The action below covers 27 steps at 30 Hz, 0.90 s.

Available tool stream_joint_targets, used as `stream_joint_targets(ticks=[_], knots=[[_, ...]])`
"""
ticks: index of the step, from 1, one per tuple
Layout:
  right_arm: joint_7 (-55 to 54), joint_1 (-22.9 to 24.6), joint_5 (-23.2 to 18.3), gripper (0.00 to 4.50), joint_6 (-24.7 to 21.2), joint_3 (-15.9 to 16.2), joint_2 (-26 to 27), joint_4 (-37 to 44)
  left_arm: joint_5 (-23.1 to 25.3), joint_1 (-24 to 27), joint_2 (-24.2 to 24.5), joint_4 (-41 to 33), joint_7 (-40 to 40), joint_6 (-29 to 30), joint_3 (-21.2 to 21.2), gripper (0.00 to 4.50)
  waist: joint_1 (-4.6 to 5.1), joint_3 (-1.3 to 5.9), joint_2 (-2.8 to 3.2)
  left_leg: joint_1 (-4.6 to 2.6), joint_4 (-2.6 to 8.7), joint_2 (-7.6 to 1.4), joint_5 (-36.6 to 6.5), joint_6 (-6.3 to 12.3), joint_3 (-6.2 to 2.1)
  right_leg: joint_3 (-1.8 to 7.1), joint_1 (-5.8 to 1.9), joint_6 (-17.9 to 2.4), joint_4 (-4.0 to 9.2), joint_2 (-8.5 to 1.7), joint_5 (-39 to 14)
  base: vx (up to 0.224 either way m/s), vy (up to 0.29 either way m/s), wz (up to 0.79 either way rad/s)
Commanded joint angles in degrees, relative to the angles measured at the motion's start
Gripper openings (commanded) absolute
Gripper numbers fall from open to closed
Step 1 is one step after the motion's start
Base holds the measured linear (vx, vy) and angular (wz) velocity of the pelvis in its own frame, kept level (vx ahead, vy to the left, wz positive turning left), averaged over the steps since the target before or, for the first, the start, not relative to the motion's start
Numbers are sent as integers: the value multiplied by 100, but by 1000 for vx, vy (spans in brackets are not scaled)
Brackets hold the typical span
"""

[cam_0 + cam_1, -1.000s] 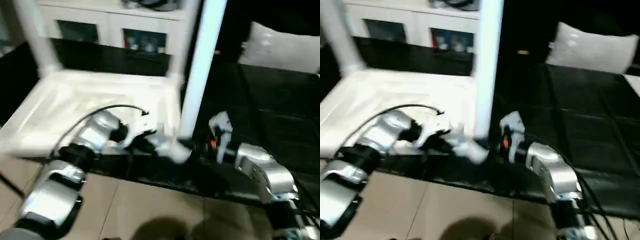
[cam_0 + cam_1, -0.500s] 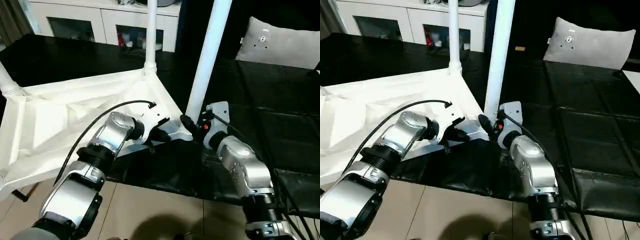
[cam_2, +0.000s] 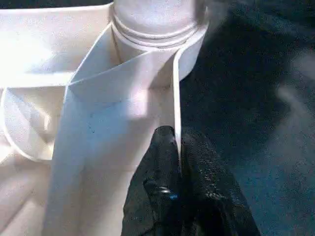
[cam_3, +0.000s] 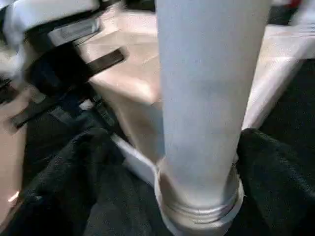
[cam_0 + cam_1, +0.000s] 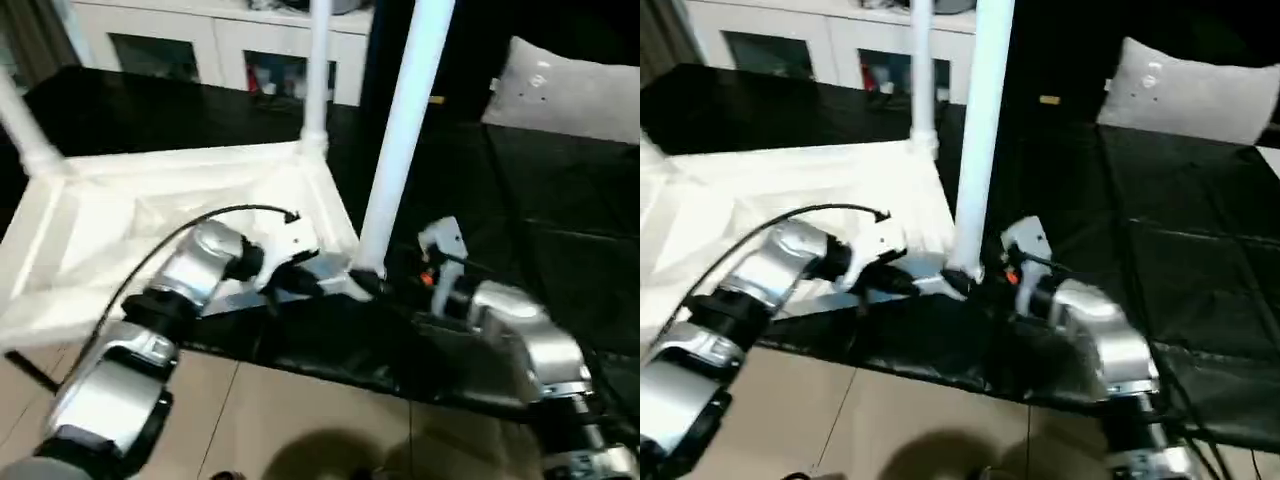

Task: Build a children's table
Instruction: Rotate leg to tighten

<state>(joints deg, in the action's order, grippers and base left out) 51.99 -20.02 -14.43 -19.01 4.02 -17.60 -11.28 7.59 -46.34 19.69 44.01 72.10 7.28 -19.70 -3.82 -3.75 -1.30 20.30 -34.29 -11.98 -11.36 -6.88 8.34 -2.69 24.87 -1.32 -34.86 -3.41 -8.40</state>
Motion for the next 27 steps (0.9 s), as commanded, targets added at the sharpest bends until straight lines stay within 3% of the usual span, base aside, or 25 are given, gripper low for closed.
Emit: stream_joint_targets(ticks=[1,7,12,13,15,27], knots=[[487,-2,-103,447,39,157,-192,113,-64,-197,38,-200,429,-377,-147,0,-29,458,17,29,369,-5,-775,387,107,193,-485,-1164,410,-310,-1302,0,0,0],[1513,-141,-63,447,208,569,-719,-64,99,-229,238,-39,1082,-1098,-481,0,-159,449,-1,6,368,-21,-834,368,119,193,-462,-1120,417,-326,-1470,0,0,0],[2101,-276,-130,447,315,682,-850,-247,16,-182,309,-98,1651,-1371,-611,0,-209,450,-25,22,366,-33,-811,340,124,187,-457,-1059,417,-335,-1655,0,0,0],[2162,-302,-147,420,306,705,-868,-275,6,-183,314,-99,1701,-1415,-626,0,-224,451,-23,21,366,-38,-793,331,122,186,-454,-1065,409,-336,-1637,0,0,0],[2303,-366,-204,413,255,744,-885,-355,-2,-198,317,-94,1776,-1514,-656,0,-241,451,-54,24,361,-35,-759,331,126,186,-457,-1052,393,-333,-1608,0,0,0],[2738,-587,-227,316,91,887,-922,-666,-19,-215,356,-55,2018,-1730,-693,0,-256,461,-68,39,353,-31,-651,327,127,173,-458,-1019,382,-330,-1602,0,0,0]])
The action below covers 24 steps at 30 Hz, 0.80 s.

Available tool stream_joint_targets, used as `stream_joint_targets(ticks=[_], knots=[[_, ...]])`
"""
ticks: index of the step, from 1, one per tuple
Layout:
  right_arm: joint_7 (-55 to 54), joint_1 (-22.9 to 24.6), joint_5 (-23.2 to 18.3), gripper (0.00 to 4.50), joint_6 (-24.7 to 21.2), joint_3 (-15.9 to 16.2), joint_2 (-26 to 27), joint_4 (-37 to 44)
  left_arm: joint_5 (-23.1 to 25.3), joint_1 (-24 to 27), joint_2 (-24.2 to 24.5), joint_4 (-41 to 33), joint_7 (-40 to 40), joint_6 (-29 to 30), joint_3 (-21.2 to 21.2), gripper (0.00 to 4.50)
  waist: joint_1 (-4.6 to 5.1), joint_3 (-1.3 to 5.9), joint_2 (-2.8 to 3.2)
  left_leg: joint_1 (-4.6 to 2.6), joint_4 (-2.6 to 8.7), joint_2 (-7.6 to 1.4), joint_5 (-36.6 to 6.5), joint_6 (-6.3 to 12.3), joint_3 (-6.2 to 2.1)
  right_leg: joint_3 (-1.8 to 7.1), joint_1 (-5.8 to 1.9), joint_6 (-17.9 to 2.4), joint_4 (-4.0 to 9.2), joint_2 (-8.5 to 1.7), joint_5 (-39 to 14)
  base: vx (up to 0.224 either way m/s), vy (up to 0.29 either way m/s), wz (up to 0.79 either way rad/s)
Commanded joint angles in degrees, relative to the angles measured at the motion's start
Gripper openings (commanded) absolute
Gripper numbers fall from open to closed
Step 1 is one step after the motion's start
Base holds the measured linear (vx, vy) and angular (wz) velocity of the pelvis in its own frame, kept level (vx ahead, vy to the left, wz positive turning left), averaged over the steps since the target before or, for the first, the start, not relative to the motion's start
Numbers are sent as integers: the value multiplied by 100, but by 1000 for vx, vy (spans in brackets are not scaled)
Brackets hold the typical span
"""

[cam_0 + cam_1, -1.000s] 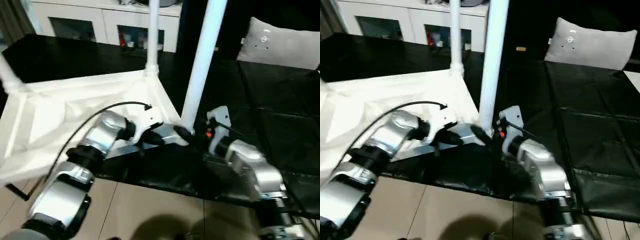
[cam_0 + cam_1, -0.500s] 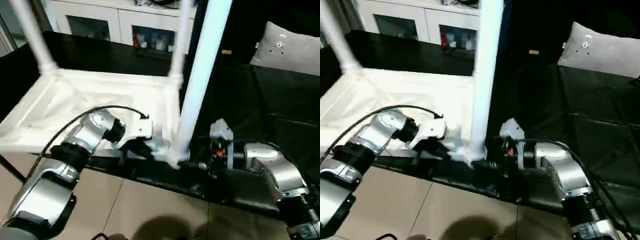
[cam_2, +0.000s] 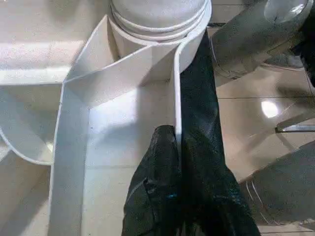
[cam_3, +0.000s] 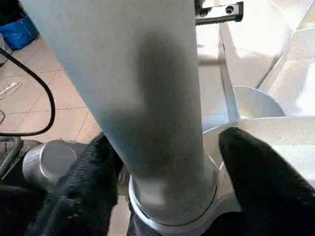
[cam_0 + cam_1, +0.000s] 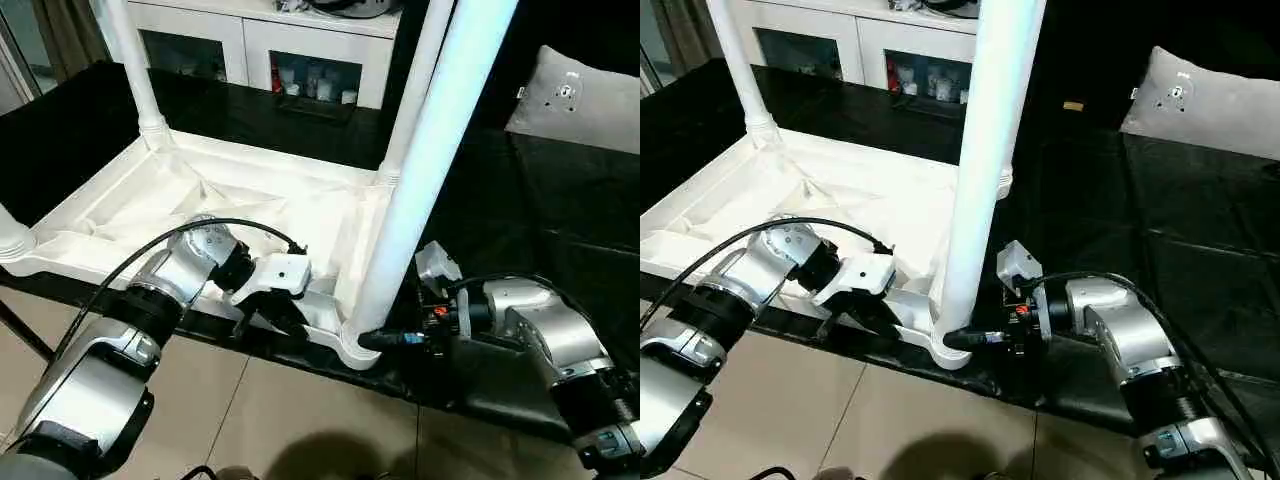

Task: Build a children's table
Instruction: Rotate leg to tighten

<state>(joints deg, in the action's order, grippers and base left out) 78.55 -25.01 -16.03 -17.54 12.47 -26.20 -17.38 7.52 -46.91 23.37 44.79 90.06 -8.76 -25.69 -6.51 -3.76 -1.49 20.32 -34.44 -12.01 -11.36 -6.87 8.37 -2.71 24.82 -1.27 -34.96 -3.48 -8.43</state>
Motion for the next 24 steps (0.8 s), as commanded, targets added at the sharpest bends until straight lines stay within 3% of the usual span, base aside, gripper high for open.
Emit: stream_joint_targets(ticks=[1,6,10,13,14,15,16,17,19,20,21,22,24], knots=[[97,-104,-78,316,-67,50,-64,-77,-6,-146,-5,-116,227,-158,-95,0,14,463,-51,33,366,-28,-671,325,129,174,-448,-1010,403,-324,-1661,0,0,0],[123,-114,-121,262,-121,17,-25,-104,-16,-123,-7,-129,232,-155,-85,0,12,460,-56,35,366,-28,-652,324,130,173,-444,-969,408,-323,-1733,0,0,0],[34,-34,-309,231,-438,-67,95,62,-32,-110,-42,-114,152,-29,-35,0,9,464,-56,37,367,-31,-617,323,127,170,-445,-976,401,-320,-1682,0,0,0],[-115,40,-450,215,-819,-105,154,302,20,-129,-93,-149,-69,328,1,0,12,448,-62,34,374,-23,-648,292,129,173,-443,-915,417,-314,-1820,0,0,0],[-413,109,-456,215,-955,-153,268,460,-15,-146,-202,-196,-285,745,88,0,24,443,-72,35,378,-19,-655,272,134,175,-450,-899,417,-306,-1861,0,0,0],[-524,129,-443,213,-960,-171,314,492,-41,-149,-242,-213,-347,864,122,0,27,436,-15,22,382,-24,-709,216,129,186,-430,-862,439,-316,-1964,0,0,0],[-1161,225,-365,212,-1027,-275,596,645,-104,-165,-466,-288,-780,1384,276,0,44,432,-38,13,387,-6,-766,174,126,180,-433,-817,455,-310,-2108,0,0,0],[-1466,239,-316,211,-1050,-330,736,670,-118,-169,-546,-326,-927,1525,319,0,44,414,9,-13,379,16,-904,125,122,169,-396,-752,506,-321,-2425,0,0,0],[-2045,245,-269,211,-1174,-459,1028,699,-159,-180,-720,-435,-1204,1898,407,0,78,422,-27,14,396,30,-900,50,106,149,-430,-627,516,-317,-2660,0,0,0],[-2885,234,-10,210,-1302,-552,1396,696,-307,-199,-1027,-603,-1571,2447,577,0,157,417,-31,40,396,59,-846,-32,96,129,-425,-497,539,-304,-2826,0,0,0],[-2902,234,-3,210,-1305,-553,1403,696,-310,-200,-1034,-607,-1578,2459,581,0,157,417,-31,40,396,59,-846,-32,96,129,-425,-497,539,-304,-2826,0,0,0],[-3438,220,214,209,-1428,-592,1610,655,-299,-228,-1198,-623,-1878,2657,653,0,229,442,-31,71,398,66,-771,-17,79,124,-462,-434,536,-307,-2768,0,0,0],[-4225,156,477,207,-1509,-734,1905,529,-200,-288,-1371,-523,-2325,2777,716,0,323,439,-32,72,382,89,-783,33,91,130,-438,-503,547,-275,-2621,0,0,0]])
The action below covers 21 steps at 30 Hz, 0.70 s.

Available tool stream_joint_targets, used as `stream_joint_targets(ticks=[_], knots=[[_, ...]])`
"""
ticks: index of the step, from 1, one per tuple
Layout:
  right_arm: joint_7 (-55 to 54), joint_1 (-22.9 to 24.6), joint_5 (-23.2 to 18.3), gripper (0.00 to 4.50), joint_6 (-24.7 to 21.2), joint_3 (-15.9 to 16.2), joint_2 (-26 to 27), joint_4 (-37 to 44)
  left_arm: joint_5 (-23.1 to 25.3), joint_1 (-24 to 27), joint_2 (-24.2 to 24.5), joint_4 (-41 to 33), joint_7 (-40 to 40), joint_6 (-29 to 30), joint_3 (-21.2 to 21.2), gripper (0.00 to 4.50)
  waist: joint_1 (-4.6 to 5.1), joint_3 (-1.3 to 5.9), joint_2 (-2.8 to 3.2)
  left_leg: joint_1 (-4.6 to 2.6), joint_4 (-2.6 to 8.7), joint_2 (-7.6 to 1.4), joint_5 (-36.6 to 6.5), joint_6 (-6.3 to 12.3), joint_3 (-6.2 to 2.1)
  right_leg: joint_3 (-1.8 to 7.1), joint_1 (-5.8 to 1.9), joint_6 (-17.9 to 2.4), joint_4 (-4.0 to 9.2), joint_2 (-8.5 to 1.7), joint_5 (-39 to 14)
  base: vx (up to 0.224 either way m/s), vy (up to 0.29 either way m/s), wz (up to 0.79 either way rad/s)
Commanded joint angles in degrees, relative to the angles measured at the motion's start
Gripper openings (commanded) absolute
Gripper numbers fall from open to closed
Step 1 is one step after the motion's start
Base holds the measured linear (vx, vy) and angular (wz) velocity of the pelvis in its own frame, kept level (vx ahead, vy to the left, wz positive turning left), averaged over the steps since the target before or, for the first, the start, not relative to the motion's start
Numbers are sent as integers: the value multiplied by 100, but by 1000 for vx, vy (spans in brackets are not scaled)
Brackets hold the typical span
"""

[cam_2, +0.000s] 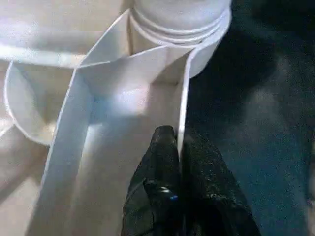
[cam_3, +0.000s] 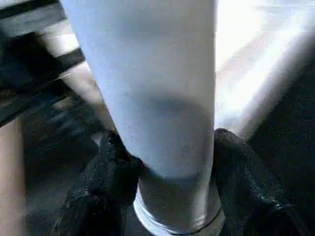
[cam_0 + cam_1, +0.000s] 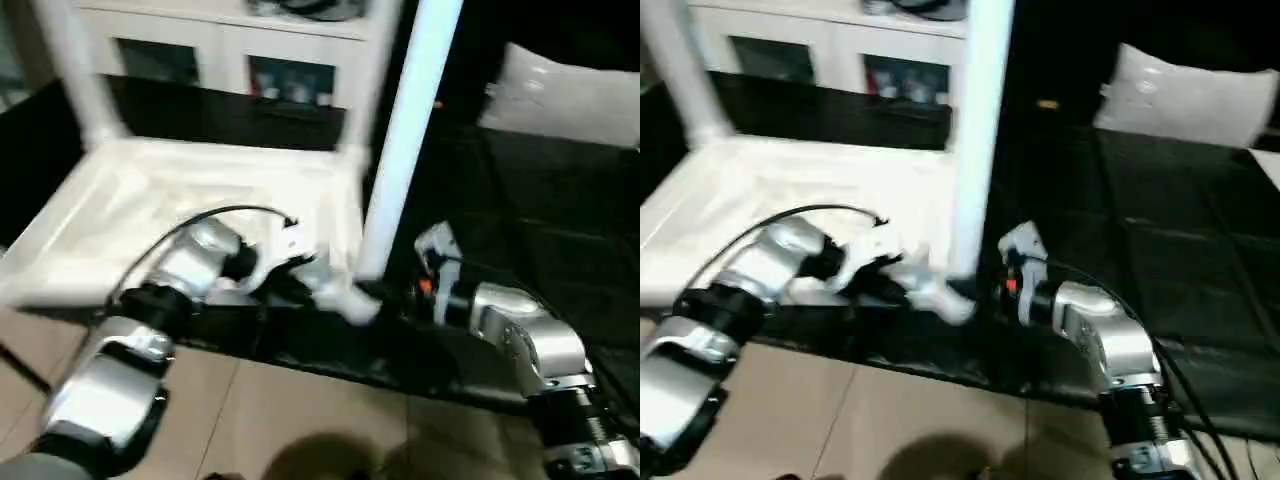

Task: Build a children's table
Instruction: Rotate leg to tighten

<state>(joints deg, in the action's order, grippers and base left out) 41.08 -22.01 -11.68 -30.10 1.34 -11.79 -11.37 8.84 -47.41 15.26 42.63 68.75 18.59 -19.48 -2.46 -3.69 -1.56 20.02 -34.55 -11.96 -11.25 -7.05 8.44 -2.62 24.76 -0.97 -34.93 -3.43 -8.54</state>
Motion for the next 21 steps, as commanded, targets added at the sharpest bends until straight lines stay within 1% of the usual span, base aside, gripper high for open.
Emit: stream_joint_targets(ticks=[1,2,3,4,5,6,7,8,9,10,11,12,15,16,17,18,19,20,21], knots=[[-477,-143,42,205,-252,379,464,-72,-332,-238,-560,-307,-194,42,95,0,-42,445,-32,98,374,96,-798,81,92,126,-427,-570,547,-276,-2558,0,0,0],[-842,-187,94,205,-260,266,634,-155,-303,-274,-654,-214,-460,67,151,0,-21,447,-33,114,369,107,-737,145,98,133,-442,-589,548,-268,-2464,0,0,0],[-1442,-268,277,205,-195,185,859,-291,-264,-336,-821,-82,-949,119,266,0,-19,452,2,100,363,103,-722,147,99,139,-425,-617,544,-268,-2407,0,0,0],[-1586,-288,322,205,-179,168,912,-323,-255,-351,-862,-51,-1069,132,295,0,8,455,0,97,360,105,-691,138,105,138,-412,-682,539,-251,-2287,0,0,0],[-1775,-313,349,205,-128,132,1004,-368,-243,-370,-933,-23,-1283,171,360,0,-1,469,-10,87,360,109,-683,147,98,135,-427,-697,532,-249,-2239,0,0,0],[-1827,-327,352,237,-57,136,1062,-388,-228,-381,-974,1,-1412,159,392,0,-6,457,-4,88,373,93,-675,183,101,144,-428,-753,519,-251,-2100,0,0,0],[-1892,-318,410,237,54,159,1126,-352,-218,-367,-1014,-44,-1534,230,436,0,-14,460,12,84,378,73,-679,212,98,154,-431,-822,504,-253,-1903,0,0,0],[-1900,-306,430,268,145,177,1165,-327,-205,-357,-1028,-78,-1595,262,452,0,-21,474,15,84,384,58,-637,233,93,158,-445,-911,466,-255,-1624,0,0,0],[-1913,-280,443,268,189,180,1221,-278,-185,-341,-1026,-127,-1652,309,447,0,-20,468,18,84,388,54,-626,243,94,162,-444,-957,459,-255,-1517,0,0,0],[-1915,-277,442,271,193,177,1227,-274,-184,-340,-1025,-131,-1654,313,447,0,-21,466,29,81,394,46,-639,253,91,166,-452,-1033,445,-261,-1368,0,0,0],[-1933,-228,424,292,254,136,1288,-206,-168,-318,-988,-169,-1660,337,432,0,-21,465,23,82,392,49,-682,271,94,167,-465,-1053,442,-270,-1352,0,0,0],[-1947,-195,442,292,295,134,1291,-164,-144,-300,-956,-187,-1642,313,411,0,-21,465,23,82,392,49,-682,271,94,167,-465,-1053,442,-270,-1352,0,0,0],[-1924,-121,394,324,383,88,1275,-73,-130,-242,-871,-225,-1573,264,386,0,-25,458,22,83,397,50,-709,296,96,173,-472,-1048,454,-280,-1400,0,0,0],[-1888,-98,352,324,398,61,1250,-41,-138,-221,-836,-228,-1555,243,389,0,-29,455,42,77,398,51,-727,291,96,175,-470,-1046,458,-283,-1430,0,0,0],[-1876,-83,324,333,419,48,1232,-26,-142,-208,-819,-227,-1555,228,391,0,-29,453,40,74,402,44,-746,288,94,177,-469,-1046,460,-285,-1431,0,0,0],[-1781,-52,314,354,462,65,1151,6,-135,-185,-764,-225,-1505,156,375,0,-28,452,35,76,401,46,-750,287,96,177,-470,-1044,459,-281,-1428,0,0,0],[-1510,12,283,362,553,84,952,65,-134,-135,-648,-241,-1362,62,353,0,-39,452,33,77,402,46,-763,302,94,178,-478,-1034,466,-287,-1435,0,0,0],[-1423,27,268,362,575,87,896,81,-139,-122,-617,-247,-1316,43,348,0,-49,452,61,78,404,47,-768,307,89,177,-484,-1038,460,-285,-1411,0,0,0],[-1237,56,239,367,611,103,775,111,-145,-96,-553,-269,-1193,-46,322,0,-47,459,41,86,398,44,-744,337,92,182,-494,-1064,451,-284,-1295,0,0,0]])
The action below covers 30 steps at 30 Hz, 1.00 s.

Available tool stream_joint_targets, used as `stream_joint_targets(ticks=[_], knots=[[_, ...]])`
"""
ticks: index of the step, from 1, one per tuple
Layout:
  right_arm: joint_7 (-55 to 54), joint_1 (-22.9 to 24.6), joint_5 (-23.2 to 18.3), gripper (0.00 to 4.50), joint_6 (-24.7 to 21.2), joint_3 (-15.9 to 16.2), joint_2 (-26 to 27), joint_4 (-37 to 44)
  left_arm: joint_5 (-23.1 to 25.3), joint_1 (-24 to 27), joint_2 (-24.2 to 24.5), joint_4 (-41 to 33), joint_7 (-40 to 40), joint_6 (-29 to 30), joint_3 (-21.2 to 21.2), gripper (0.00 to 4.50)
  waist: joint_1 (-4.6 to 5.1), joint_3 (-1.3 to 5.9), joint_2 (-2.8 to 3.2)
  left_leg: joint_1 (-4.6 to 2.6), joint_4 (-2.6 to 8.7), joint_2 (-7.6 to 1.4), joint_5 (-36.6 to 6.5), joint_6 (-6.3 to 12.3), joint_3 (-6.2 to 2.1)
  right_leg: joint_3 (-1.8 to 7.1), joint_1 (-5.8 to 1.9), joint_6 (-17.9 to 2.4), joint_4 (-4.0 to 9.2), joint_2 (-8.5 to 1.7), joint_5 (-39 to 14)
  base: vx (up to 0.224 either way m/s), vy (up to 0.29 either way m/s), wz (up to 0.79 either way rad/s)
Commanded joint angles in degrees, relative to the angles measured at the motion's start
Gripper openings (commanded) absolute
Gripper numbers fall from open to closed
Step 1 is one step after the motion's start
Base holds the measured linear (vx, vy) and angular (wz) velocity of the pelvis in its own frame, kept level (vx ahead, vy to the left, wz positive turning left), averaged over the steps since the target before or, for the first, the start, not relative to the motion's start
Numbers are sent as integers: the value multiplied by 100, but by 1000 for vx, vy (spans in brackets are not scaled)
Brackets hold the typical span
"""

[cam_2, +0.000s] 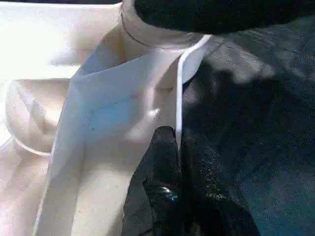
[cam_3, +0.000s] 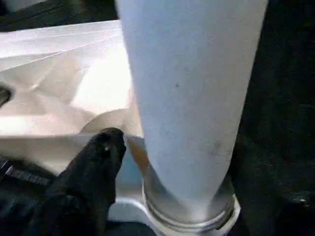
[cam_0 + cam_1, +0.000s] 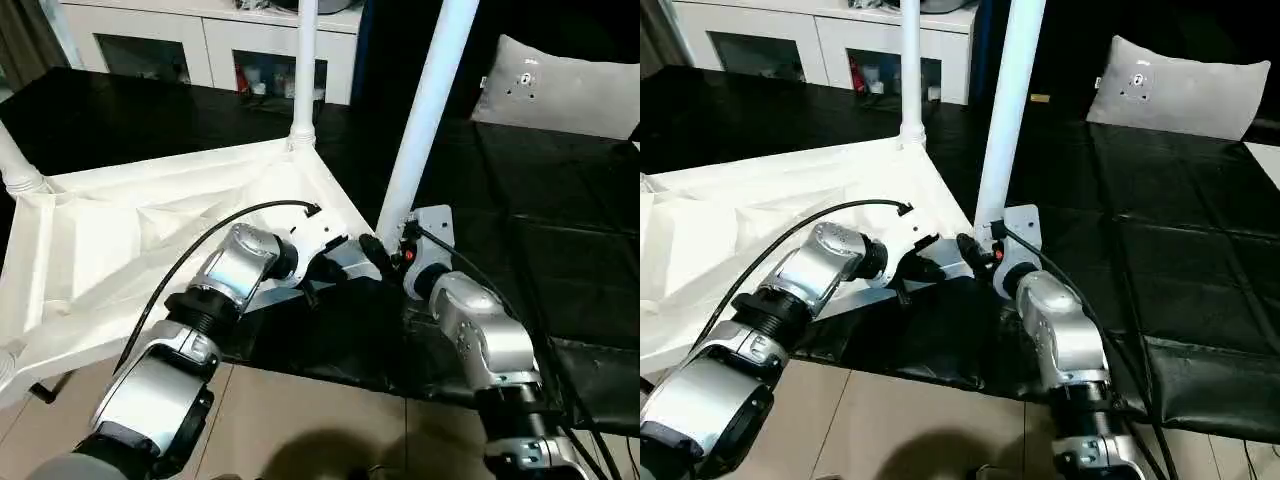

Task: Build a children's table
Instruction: Rotate leg to tighten

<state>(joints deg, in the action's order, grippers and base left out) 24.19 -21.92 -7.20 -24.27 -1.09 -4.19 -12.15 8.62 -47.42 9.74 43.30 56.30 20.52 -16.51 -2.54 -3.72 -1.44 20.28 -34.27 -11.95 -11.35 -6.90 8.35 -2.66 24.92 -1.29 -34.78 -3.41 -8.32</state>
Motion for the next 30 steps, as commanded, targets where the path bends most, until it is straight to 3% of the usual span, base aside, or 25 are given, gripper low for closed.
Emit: stream_joint_targets(ticks=[1,2,4,8,10,13,14,16,20,30], knots=[[618,73,-223,381,69,366,-98,209,-117,-80,60,-356,139,-269,-3,0,-39,458,32,61,372,37,-717,340,100,185,-508,-1071,431,-287,-1242,0,0,0],[764,91,-243,394,100,372,-196,218,-105,-74,111,-361,220,-316,-34,0,-37,456,44,51,373,32,-742,340,101,184,-503,-1098,426,-287,-1236,0,0,0],[1358,144,-373,408,228,358,-556,249,-54,-73,309,-324,524,-516,-143,0,-51,457,5,56,363,39,-798,377,108,183,-524,-1077,443,-290,-1343,0,0,0],[2057,189,-471,447,397,415,-980,275,-47,-94,509,-232,911,-860,-233,0,-79,442,13,51,362,21,-819,408,111,180,-492,-1050,452,-296,-1536,0,0,0],[2797,224,-511,447,494,565,-1461,291,-88,-88,731,-200,1466,-1322,-350,0,-109,443,-3,44,365,20,-854,414,108,178,-501,-1007,461,-297,-1654,0,0,0],[3032,225,-534,447,544,619,-1610,280,-122,-79,792,-207,1664,-1493,-388,0,-133,447,0,36,359,3,-829,436,113,183,-478,-1048,449,-303,-1551,0,0,0],[3704,191,-675,447,622,727,-1901,227,-66,-93,999,-175,2155,-1825,-601,0,-167,457,-7,33,364,-7,-811,454,103,180,-487,-1077,433,-310,-1512,0,0,0],[4198,122,-771,447,694,784,-2088,120,-15,-111,1166,-127,2576,-2154,-775,0,-206,460,11,27,357,-21,-781,461,106,184,-476,-1124,415,-320,-1416,0,0,0],[4661,-24,-776,447,921,897,-2246,-144,-2,-171,1271,-28,2961,-2525,-882,0,-275,450,-8,21,362,-40,-799,422,123,178,-459,-1220,392,-322,-1333,0,0,0],[5363,-166,-947,356,725,1161,-2314,-320,-14,-173,1316,-57,3546,-3009,-1116,0,-346,452,-57,44,351,-29,-744,364,130,170,-469,-997,407,-334,-1777,0,0,0]])
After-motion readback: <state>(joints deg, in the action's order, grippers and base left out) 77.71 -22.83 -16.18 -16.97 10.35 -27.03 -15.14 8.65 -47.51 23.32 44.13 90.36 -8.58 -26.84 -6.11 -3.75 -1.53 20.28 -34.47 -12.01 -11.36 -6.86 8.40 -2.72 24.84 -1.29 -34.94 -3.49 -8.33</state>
